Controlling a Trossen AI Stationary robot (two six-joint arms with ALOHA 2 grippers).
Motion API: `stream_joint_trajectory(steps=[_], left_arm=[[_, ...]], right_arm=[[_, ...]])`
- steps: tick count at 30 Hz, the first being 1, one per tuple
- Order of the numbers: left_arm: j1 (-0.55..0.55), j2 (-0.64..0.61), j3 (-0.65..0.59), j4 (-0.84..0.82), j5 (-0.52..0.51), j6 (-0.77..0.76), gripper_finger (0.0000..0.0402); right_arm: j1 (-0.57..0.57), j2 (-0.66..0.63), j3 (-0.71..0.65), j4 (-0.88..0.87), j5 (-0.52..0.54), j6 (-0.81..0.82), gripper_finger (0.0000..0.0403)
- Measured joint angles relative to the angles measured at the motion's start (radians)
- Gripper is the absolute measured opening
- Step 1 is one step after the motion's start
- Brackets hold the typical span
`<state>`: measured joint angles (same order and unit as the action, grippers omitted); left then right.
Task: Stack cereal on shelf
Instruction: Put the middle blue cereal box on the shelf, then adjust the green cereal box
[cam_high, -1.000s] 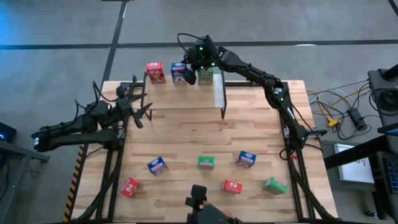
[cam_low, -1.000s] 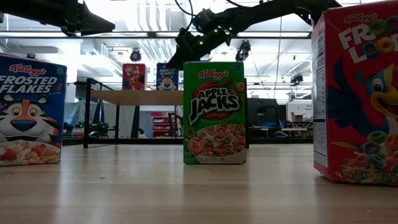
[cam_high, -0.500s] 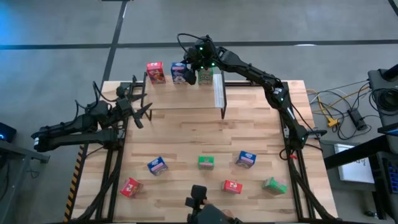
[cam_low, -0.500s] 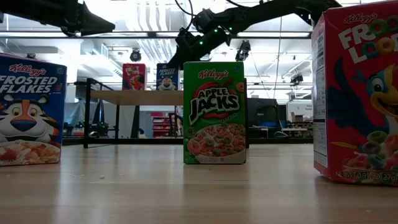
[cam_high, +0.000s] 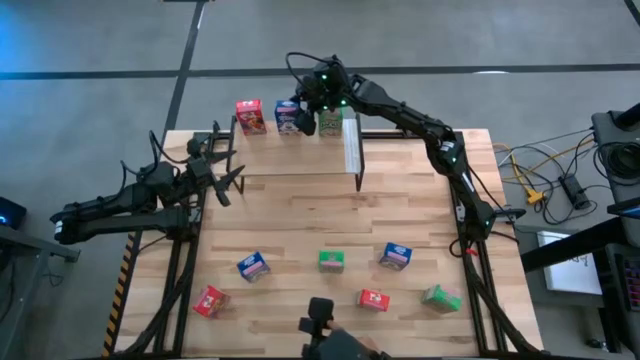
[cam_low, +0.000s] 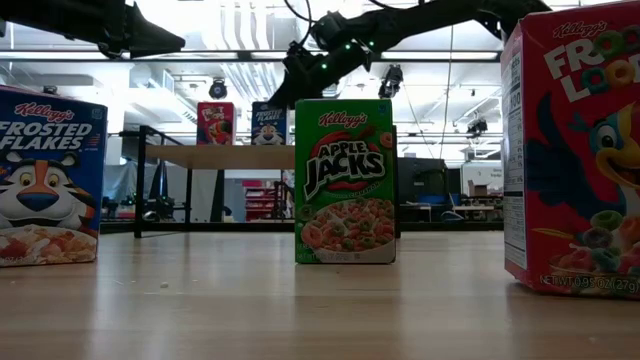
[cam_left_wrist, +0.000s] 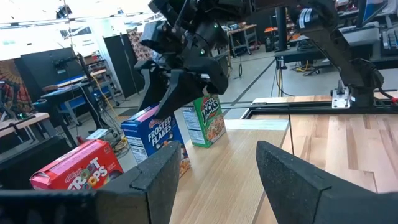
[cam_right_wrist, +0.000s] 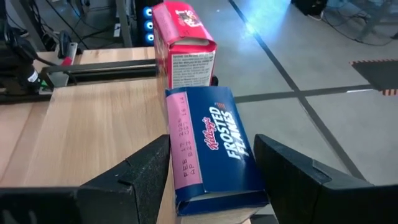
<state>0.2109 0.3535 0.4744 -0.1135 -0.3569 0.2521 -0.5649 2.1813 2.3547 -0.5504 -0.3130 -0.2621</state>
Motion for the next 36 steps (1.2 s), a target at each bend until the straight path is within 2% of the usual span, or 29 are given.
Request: stream_joint_trajectory(steps=[13, 20, 24, 26, 32, 36], left_arm=[[0.0, 0.001, 0.0, 0.0, 0.0, 0.0, 0.0194], [0.0, 0.003, 0.0, 0.0, 0.0, 0.0, 0.0194], [0.0, 0.003, 0.0, 0.0, 0.0, 0.0, 0.0194], [0.0, 0.003, 0.0, 0.0, 0.0, 0.0, 0.0194], [0.0, 0.003, 0.0, 0.001, 0.0, 0.0, 0.0194], [0.0, 0.004, 0.0, 0.007, 0.0, 0.0, 0.0194]], right_arm=[[0.012, -0.126, 0.001, -0.111, 0.053, 0.107, 0.0221], [0.07, -0.215, 0.002, -0.277, 0.053, 0.186, 0.0219], [0.12, -0.229, 0.002, -0.423, 0.069, 0.2, 0.0197], [0.145, -0.228, 0.001, -0.509, 0.146, 0.2, 0.0174], [0.189, -0.204, -0.005, -0.74, 0.494, 0.232, 0.0072], [0.187, -0.201, -0.022, -0.742, 0.591, 0.244, 0.0016]])
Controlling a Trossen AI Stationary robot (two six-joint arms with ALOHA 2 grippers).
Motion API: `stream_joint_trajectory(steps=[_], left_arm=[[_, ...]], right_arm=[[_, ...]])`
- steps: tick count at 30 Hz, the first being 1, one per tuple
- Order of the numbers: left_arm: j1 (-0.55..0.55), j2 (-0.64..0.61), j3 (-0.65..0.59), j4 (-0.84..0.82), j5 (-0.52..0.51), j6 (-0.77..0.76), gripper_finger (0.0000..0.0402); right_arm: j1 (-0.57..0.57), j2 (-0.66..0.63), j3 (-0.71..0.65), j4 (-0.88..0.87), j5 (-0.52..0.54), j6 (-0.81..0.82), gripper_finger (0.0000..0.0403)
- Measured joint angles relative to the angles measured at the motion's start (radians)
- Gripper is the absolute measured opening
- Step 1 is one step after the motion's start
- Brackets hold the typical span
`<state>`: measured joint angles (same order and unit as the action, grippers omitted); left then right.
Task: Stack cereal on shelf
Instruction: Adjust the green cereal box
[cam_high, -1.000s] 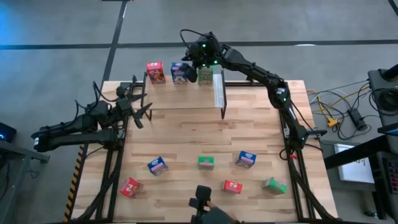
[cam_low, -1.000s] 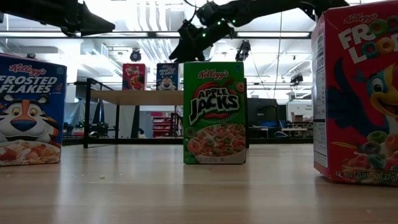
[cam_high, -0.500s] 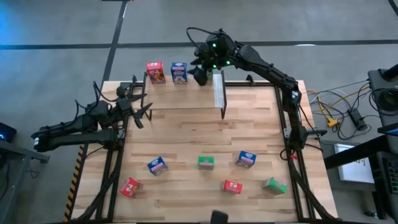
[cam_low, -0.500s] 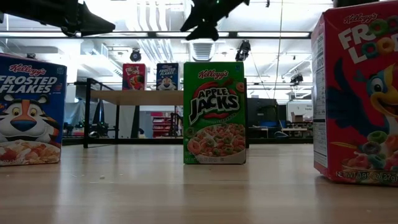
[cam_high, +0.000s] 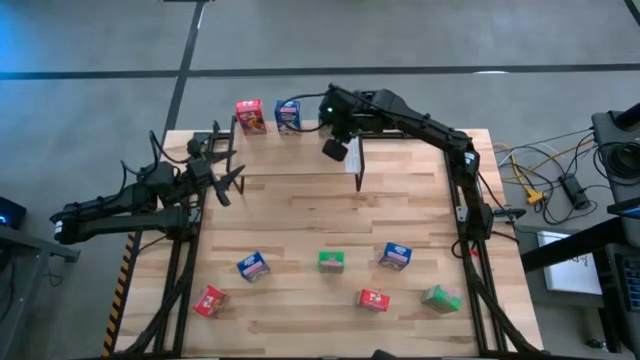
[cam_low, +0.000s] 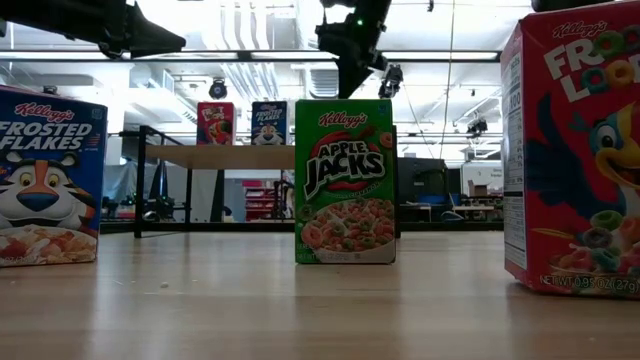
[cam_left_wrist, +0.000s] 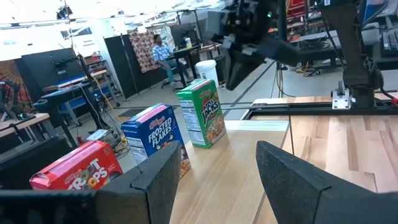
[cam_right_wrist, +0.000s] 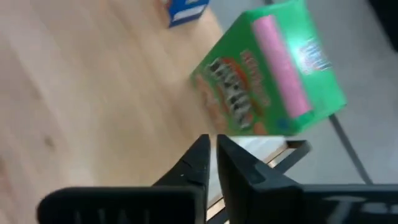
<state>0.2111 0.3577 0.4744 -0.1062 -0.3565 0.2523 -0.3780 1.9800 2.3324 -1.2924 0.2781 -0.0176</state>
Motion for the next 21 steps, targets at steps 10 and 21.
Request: stream_joint_trajectory(steps=[10, 21], left_arm=[[0.0, 0.001, 0.0, 0.002, 0.0, 0.0, 0.0194], [0.0, 0.001, 0.0, 0.001, 0.0, 0.0, 0.0194]], right_arm=[[-0.038, 0.0, -0.036, 0.046, 0.074, -0.007, 0.0013], [-0.061, 0.0, -0.058, 0.064, 0.073, -0.02, 0.0013]])
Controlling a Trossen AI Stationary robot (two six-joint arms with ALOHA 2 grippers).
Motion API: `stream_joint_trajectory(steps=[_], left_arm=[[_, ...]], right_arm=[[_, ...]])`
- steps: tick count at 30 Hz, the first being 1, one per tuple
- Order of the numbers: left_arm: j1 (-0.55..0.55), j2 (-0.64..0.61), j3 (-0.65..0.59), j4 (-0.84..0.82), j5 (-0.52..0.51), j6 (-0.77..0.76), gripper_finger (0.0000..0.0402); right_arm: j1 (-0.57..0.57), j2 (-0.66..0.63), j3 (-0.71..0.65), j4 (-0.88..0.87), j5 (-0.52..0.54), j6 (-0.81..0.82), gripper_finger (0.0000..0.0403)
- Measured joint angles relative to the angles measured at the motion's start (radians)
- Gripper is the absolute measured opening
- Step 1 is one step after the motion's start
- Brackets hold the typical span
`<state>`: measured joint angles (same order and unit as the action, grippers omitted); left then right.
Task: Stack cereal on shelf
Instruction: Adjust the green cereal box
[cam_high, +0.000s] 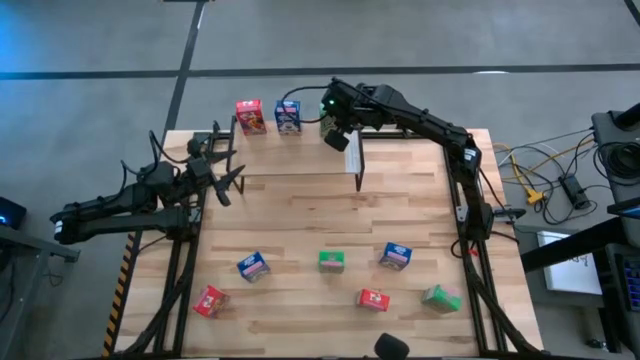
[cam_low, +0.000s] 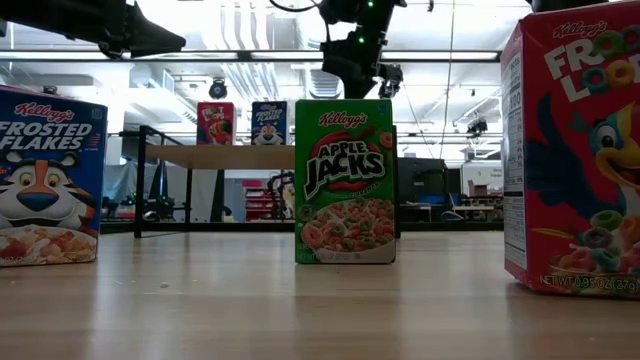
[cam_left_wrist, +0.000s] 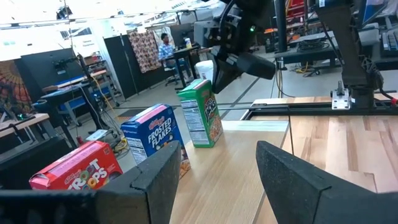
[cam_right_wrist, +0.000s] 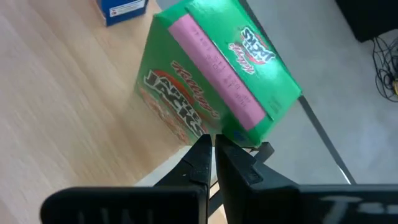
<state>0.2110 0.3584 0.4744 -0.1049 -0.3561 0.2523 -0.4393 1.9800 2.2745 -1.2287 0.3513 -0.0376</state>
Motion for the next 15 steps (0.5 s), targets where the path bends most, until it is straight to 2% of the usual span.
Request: stream_joint_trajectory(steps=[3, 8, 15], left_arm=[[0.0, 0.0, 0.0, 0.0, 0.0, 0.0, 0.0194], [0.0, 0.0, 0.0, 0.0, 0.0, 0.0, 0.0194], [0.0, 0.0, 0.0, 0.0, 0.0, 0.0, 0.0194]], right_arm=[[0.002, 0.0, 0.0, 0.0, -0.027, 0.01, 0.0013], [0.012, 0.0, -0.008, 0.058, -0.179, 0.011, 0.0013], [0.017, 0.001, -0.052, 0.189, -0.19, -0.012, 0.0013]])
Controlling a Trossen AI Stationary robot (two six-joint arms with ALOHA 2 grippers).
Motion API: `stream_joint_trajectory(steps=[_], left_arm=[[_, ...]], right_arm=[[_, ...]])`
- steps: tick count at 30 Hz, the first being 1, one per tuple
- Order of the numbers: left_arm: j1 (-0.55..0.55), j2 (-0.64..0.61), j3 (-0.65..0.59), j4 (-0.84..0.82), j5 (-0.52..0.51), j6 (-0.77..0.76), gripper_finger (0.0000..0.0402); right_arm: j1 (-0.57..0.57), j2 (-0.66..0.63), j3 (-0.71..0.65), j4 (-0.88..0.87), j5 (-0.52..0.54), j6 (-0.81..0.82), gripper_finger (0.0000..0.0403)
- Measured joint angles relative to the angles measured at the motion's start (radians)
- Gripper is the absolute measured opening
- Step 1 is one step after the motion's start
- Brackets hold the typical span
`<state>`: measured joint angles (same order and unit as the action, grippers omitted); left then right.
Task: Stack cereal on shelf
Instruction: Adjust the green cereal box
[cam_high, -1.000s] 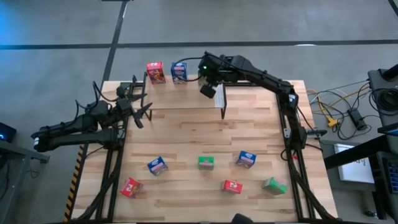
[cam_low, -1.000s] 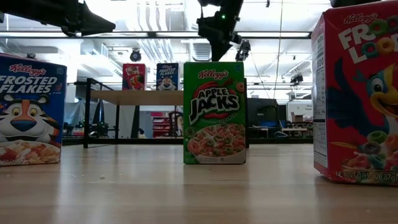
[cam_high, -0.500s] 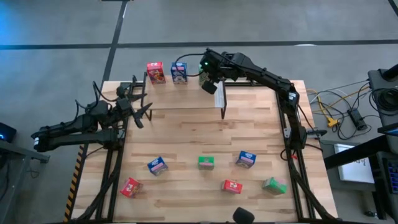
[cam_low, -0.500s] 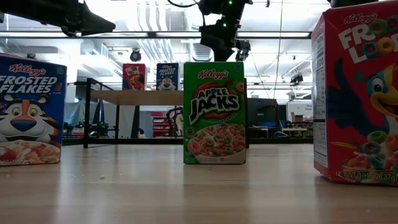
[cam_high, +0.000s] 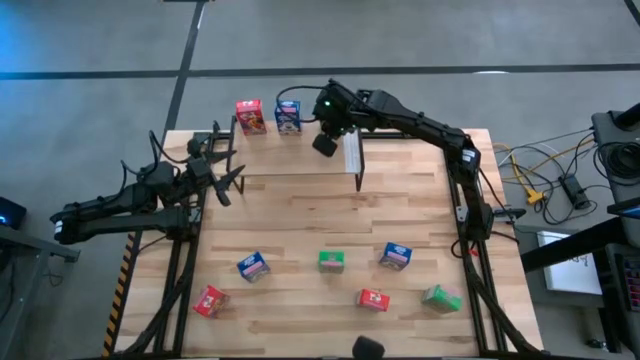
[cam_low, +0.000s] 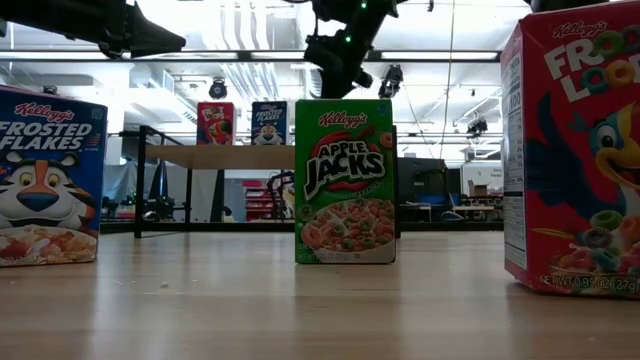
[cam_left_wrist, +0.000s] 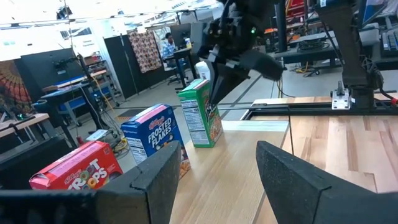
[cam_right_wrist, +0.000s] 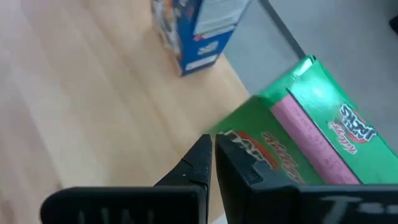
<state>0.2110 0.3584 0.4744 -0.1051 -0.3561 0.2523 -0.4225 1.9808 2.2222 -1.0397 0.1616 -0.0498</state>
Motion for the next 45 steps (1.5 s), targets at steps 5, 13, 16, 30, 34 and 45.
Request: stream_joint_trajectory(steps=[5, 13, 16, 30, 34, 45], left_arm=[[0.0, 0.0, 0.0, 0.0, 0.0, 0.0, 0.0194], [0.0, 0.0, 0.0, 0.0, 0.0, 0.0, 0.0194], [0.0, 0.0, 0.0, 0.0, 0.0, 0.0, 0.0194], [0.0, 0.0, 0.0, 0.0, 0.0, 0.0, 0.0194], [0.0, 0.0, 0.0, 0.0, 0.0, 0.0, 0.0194], [0.0, 0.0, 0.0, 0.0, 0.0, 0.0, 0.0194]], right_arm=[[-0.003, 0.002, -0.014, 0.013, 0.041, -0.003, 0.0013], [-0.003, 0.002, -0.015, 0.03, 0.049, -0.003, 0.0013], [-0.003, 0.002, -0.015, 0.034, 0.049, -0.003, 0.0013], [-0.003, 0.002, -0.017, 0.067, 0.096, -0.008, 0.0013], [-0.004, 0.002, -0.017, 0.072, 0.101, -0.013, 0.0013], [-0.003, 0.002, -0.017, 0.086, 0.101, -0.012, 0.0013]])
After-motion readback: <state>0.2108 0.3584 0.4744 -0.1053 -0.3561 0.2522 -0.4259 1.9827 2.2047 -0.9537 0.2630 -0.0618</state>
